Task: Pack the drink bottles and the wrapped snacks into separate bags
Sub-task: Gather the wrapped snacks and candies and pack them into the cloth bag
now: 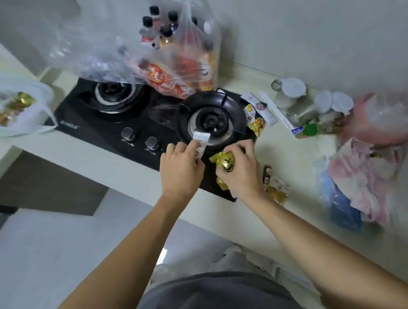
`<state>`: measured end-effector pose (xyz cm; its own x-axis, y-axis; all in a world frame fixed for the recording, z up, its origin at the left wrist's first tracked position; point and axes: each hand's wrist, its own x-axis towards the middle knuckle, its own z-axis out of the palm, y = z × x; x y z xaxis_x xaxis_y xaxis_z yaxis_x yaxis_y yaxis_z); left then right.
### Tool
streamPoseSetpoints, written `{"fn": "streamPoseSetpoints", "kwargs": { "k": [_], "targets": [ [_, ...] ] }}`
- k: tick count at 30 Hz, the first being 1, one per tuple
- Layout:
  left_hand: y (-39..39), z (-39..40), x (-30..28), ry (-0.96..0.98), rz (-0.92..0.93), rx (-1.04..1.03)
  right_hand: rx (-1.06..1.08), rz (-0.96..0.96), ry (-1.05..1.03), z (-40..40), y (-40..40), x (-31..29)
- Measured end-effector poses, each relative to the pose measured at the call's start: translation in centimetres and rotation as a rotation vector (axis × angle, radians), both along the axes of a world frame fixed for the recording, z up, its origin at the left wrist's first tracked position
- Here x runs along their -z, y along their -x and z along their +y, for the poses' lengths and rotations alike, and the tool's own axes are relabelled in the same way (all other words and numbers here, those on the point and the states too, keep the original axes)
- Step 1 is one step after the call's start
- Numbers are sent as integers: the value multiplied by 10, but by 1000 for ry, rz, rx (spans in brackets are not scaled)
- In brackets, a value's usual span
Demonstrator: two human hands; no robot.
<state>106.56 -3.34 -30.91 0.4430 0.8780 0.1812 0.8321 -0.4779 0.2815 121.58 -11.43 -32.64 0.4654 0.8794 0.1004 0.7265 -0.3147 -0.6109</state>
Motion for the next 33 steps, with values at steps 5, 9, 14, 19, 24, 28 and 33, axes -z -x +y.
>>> {"fn": "streamPoseSetpoints", "kwargs": {
  "k": [5,9,14,19,24,28,33],
  "targets": [
    [146,33,-16,21,-26,-225,-208,5,8,68,117,-20],
    [271,56,-17,54,-26,-356,-296,22,28,122,234,-28],
    [403,87,-26,47,-50,-450,-404,92,1,175,375,-35],
    [493,131,-25,73,-88,-520,-486,107,20,227,460,-37],
    [539,198,-8,129,-97,-521,-446,127,87,304,499,-13],
    [557,273,5,157,-127,-483,-414,177,87,382,519,9],
    [563,379,14,228,-158,-468,-313,223,93,489,534,21]
  ]
}}
